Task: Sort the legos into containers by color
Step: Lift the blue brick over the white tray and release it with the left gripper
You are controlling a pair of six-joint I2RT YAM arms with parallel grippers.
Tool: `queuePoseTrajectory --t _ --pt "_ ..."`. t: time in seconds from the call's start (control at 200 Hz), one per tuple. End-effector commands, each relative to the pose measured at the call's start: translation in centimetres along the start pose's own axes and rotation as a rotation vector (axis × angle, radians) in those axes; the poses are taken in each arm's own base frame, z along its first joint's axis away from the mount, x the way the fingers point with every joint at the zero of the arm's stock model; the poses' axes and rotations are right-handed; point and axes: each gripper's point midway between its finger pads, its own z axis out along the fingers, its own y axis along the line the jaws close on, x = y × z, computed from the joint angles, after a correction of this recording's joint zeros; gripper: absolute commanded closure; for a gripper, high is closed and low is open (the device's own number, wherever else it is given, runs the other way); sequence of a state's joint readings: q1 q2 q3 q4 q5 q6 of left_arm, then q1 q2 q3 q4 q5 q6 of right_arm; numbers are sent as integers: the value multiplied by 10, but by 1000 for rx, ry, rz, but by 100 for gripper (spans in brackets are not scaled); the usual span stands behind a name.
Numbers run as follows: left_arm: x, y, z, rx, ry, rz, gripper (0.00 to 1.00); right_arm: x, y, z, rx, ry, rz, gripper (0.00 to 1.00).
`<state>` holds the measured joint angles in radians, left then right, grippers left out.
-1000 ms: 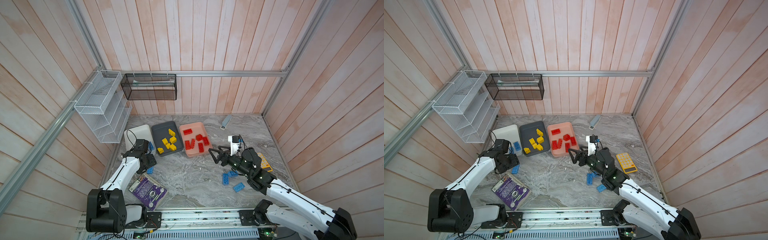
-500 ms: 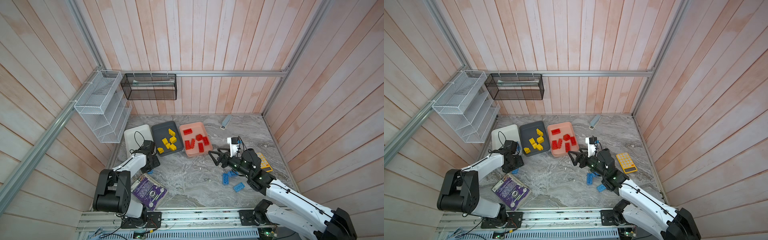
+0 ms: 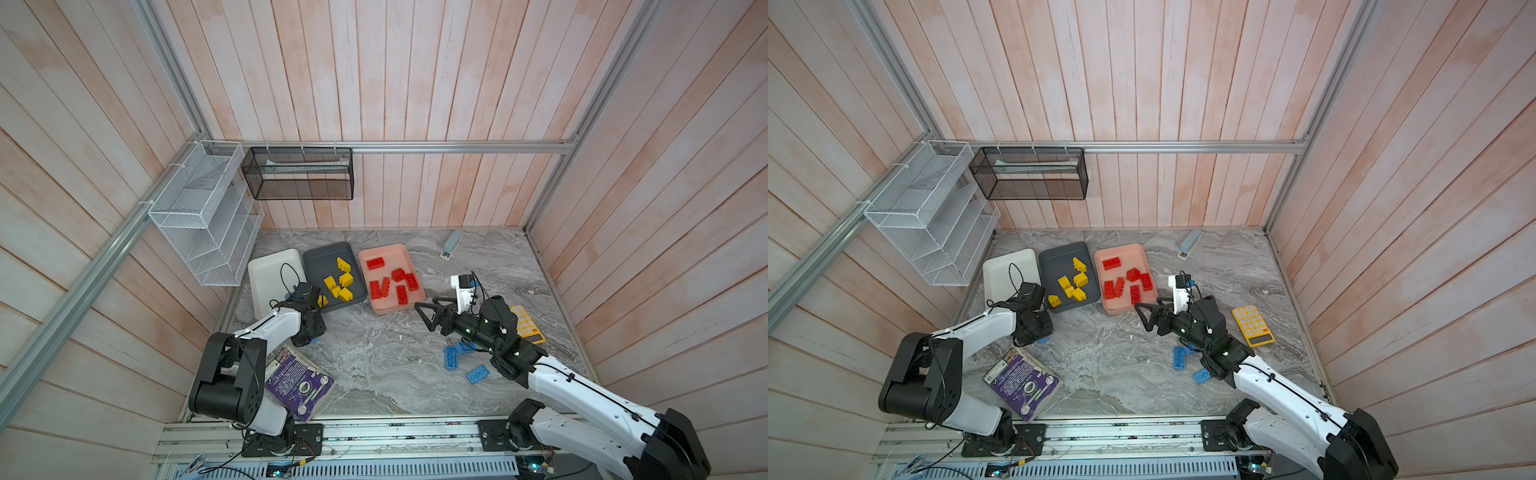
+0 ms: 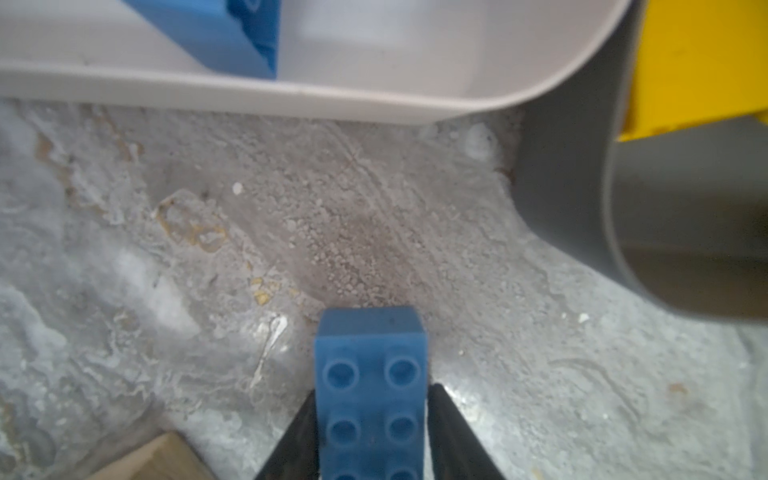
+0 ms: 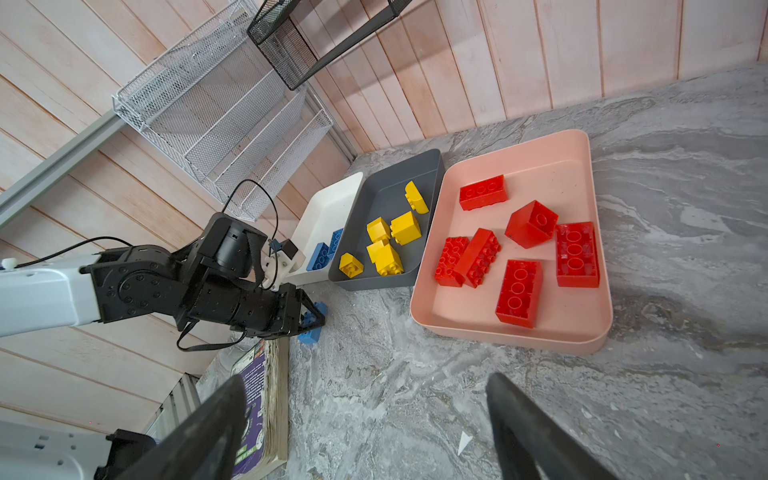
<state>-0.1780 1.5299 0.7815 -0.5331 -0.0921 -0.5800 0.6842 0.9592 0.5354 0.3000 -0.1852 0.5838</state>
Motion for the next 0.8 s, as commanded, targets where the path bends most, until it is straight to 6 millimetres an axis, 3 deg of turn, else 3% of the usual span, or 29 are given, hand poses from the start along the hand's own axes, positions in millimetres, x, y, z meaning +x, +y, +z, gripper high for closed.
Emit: queuePoseTrajectory --t 0.0,0.135,0.295,0.485,0.615,0.795 --pt "1 -1 2 4 8 2 66 1 -1 1 -9 -2 3 10" --pt "-8 -8 -17 37 -21 4 71 1 -1 1 -8 -2 -13 10" --pt "-28 -17 -57 87 -99 19 73 -4 0 7 4 15 -25 10" --pt "-74 -16 -99 126 -195 1 73 -10 4 20 8 44 -28 10" --pt "-113 -2 -101 123 -229 -48 72 -11 4 30 8 63 -30 10" --pt "-165 20 -73 91 -238 -120 71 -9 1 37 21 80 -52 10"
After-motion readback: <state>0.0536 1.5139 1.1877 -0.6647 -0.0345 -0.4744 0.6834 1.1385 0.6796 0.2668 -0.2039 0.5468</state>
